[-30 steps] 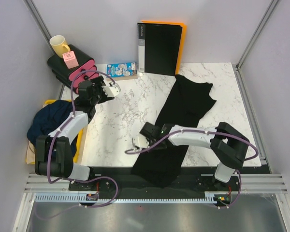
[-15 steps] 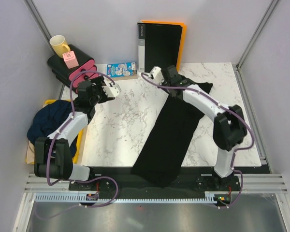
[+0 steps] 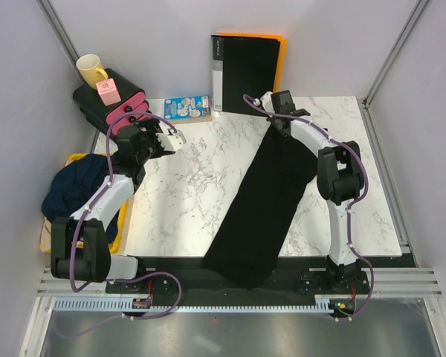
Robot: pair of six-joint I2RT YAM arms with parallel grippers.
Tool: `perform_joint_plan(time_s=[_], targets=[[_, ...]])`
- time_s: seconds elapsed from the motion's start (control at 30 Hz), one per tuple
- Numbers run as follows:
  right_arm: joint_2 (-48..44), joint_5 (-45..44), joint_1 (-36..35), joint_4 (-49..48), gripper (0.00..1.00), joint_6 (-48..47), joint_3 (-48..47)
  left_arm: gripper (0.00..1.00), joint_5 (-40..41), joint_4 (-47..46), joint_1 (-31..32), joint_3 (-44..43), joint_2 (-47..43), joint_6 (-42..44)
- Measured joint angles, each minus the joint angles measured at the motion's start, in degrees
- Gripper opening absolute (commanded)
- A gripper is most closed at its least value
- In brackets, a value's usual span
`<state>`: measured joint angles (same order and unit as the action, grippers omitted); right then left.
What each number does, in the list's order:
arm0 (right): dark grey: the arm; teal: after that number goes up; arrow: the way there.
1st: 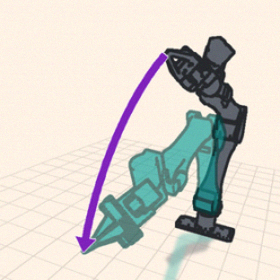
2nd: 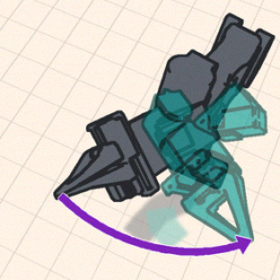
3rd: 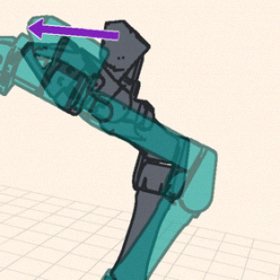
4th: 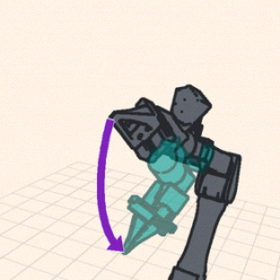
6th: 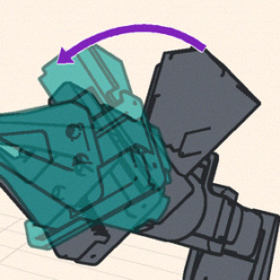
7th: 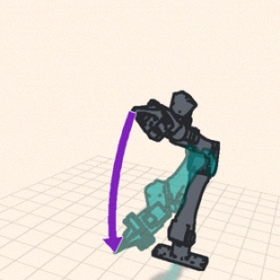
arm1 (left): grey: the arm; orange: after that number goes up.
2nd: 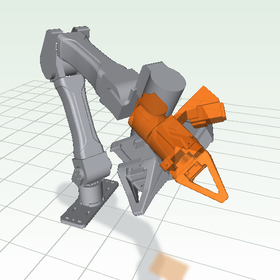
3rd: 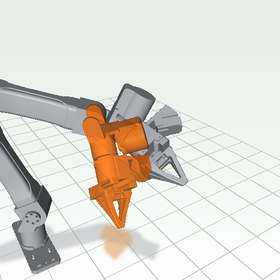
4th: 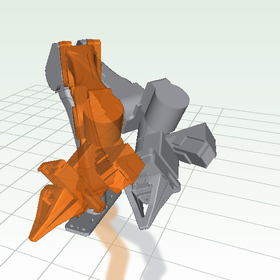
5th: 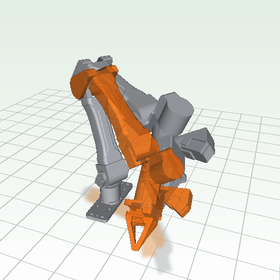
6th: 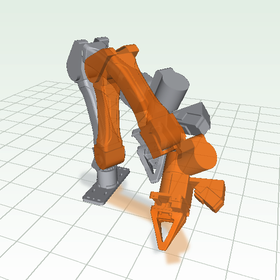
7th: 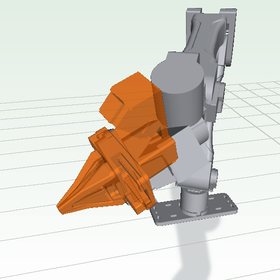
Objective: Fold and stack the t-shirts
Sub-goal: Fold the tshirt
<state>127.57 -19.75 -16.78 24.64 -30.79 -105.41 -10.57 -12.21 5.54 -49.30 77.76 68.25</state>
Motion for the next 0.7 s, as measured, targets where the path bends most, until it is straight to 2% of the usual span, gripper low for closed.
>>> perform_joint_plan(time_s=[0.33, 0.7], targets=[[0.04, 1.55, -1.57, -0.15, 0.0, -1.07, 6.6, 0.88, 0.59, 0.09, 0.02, -0.83, 1.51, 0.2], [2.21, 1.68, -3.04, 0.13, 0.0, -4.02, 6.95, 0.88, 0.94, 0.07, 0.04, -1.01, 1.51, 0.39]])
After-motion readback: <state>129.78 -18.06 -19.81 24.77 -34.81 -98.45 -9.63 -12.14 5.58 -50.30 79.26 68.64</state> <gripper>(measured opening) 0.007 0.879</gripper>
